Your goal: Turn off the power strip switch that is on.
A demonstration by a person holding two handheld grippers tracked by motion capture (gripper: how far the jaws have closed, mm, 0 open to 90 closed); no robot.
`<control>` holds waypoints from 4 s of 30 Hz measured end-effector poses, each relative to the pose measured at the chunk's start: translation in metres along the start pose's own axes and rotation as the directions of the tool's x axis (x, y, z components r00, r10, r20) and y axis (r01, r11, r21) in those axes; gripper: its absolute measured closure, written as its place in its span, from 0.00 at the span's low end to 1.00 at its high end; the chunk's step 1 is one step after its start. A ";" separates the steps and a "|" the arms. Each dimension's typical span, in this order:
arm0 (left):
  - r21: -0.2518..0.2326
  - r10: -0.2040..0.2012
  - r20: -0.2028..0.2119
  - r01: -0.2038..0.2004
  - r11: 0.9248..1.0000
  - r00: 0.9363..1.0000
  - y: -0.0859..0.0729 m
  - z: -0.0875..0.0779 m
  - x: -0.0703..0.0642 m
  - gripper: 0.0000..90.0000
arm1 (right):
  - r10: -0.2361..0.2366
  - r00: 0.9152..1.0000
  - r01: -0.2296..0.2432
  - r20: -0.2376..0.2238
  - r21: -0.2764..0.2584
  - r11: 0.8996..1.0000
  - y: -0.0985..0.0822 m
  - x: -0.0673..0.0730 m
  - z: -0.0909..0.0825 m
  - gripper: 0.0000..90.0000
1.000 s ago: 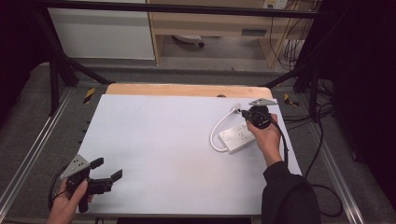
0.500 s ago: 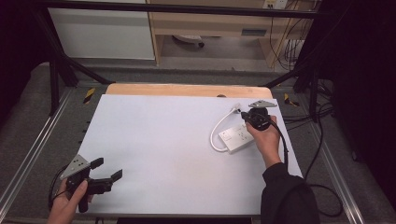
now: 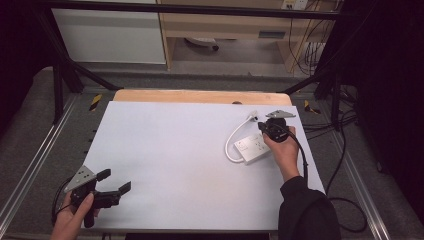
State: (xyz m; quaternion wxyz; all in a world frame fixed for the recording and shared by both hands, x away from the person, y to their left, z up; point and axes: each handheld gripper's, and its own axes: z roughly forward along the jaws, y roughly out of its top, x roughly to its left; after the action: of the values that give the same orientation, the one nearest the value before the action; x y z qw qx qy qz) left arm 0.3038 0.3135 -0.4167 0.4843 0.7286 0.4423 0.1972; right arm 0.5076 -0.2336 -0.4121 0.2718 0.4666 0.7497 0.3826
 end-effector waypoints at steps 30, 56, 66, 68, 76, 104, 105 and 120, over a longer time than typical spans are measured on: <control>0.000 0.000 0.001 0.000 1.000 1.000 0.000 0.000 0.000 0.07 | -0.013 1.000 0.014 -0.013 0.029 0.999 -0.018 0.010 0.007 1.00; 0.000 0.001 -0.001 -0.001 1.000 1.000 0.000 0.000 0.001 0.07 | 0.003 1.000 -0.003 -0.023 0.025 1.000 -0.026 0.012 0.008 1.00; 0.002 0.001 -0.002 -0.001 1.000 1.000 0.000 0.000 0.000 0.07 | 0.007 1.000 -0.007 -0.022 0.025 1.000 -0.027 0.012 0.006 1.00; 0.001 0.002 -0.002 -0.002 1.000 1.000 0.000 0.000 0.000 0.07 | 0.007 1.000 -0.007 -0.022 0.024 1.000 -0.027 0.012 0.006 1.00; 0.001 0.002 -0.002 -0.002 1.000 1.000 0.000 0.000 0.000 0.07 | 0.009 1.000 -0.009 -0.022 0.021 1.000 -0.028 0.012 0.006 1.00; 0.010 0.006 0.000 -0.006 1.000 1.000 -0.001 0.001 -0.001 0.07 | 0.023 1.000 -0.023 -0.017 0.008 1.000 -0.029 0.013 0.007 1.00; 0.009 0.007 0.001 -0.007 1.000 1.000 0.000 0.001 -0.001 0.07 | 0.024 1.000 -0.024 -0.018 0.007 1.000 -0.029 0.013 0.007 1.00; 0.004 0.003 0.000 -0.003 1.000 1.000 0.000 0.000 -0.001 0.07 | 0.012 1.000 -0.012 -0.016 0.007 1.000 -0.029 0.012 0.008 1.00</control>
State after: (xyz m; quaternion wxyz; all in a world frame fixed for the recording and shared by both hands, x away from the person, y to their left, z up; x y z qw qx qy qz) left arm 0.3035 0.3128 -0.4170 0.4827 0.7303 0.4415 0.1971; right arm 0.4942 -0.2276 -0.4410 0.2616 0.4689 0.7505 0.3854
